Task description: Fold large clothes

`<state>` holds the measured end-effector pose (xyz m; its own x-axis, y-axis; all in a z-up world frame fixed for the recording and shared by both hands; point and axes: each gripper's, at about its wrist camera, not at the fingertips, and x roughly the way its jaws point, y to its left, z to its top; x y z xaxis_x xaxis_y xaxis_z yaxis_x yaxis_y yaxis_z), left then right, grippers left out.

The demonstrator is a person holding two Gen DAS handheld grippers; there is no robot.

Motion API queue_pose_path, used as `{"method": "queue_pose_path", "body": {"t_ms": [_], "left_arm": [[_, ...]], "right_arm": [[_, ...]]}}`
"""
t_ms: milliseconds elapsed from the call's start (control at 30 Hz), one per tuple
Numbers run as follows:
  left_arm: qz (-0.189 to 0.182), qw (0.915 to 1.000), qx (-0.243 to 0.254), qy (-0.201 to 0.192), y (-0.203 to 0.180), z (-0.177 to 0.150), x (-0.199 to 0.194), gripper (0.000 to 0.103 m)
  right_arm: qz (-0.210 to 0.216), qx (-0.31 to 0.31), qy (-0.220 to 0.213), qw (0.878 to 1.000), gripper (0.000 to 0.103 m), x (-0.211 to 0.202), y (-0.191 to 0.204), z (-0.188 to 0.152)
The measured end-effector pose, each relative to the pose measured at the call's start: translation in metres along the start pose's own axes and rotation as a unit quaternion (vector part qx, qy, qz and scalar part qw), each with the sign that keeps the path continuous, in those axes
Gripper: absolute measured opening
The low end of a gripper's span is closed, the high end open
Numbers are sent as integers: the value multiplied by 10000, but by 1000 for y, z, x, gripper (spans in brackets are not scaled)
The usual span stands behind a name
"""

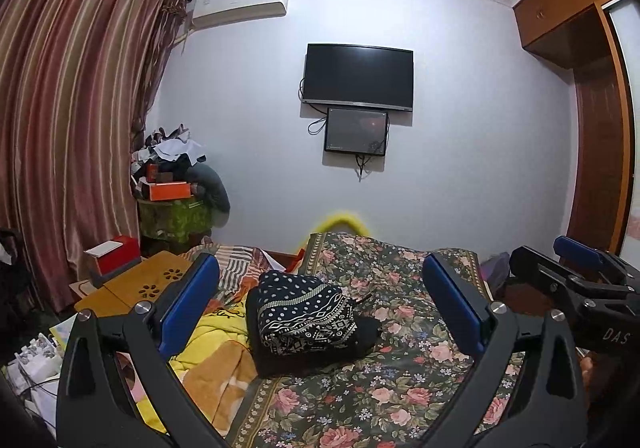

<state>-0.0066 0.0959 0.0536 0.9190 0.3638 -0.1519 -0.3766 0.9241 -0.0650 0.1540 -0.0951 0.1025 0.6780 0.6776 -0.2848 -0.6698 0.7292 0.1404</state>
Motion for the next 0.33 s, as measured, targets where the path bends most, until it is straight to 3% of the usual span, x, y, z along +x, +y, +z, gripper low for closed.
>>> {"method": "queue_pose_path", "body": {"t_ms": [333], "left_arm": [[-11,10000,42,0,0,2,1,103]], "right_arm": [[-8,23,32,10000,103,2,2,-1]]}}
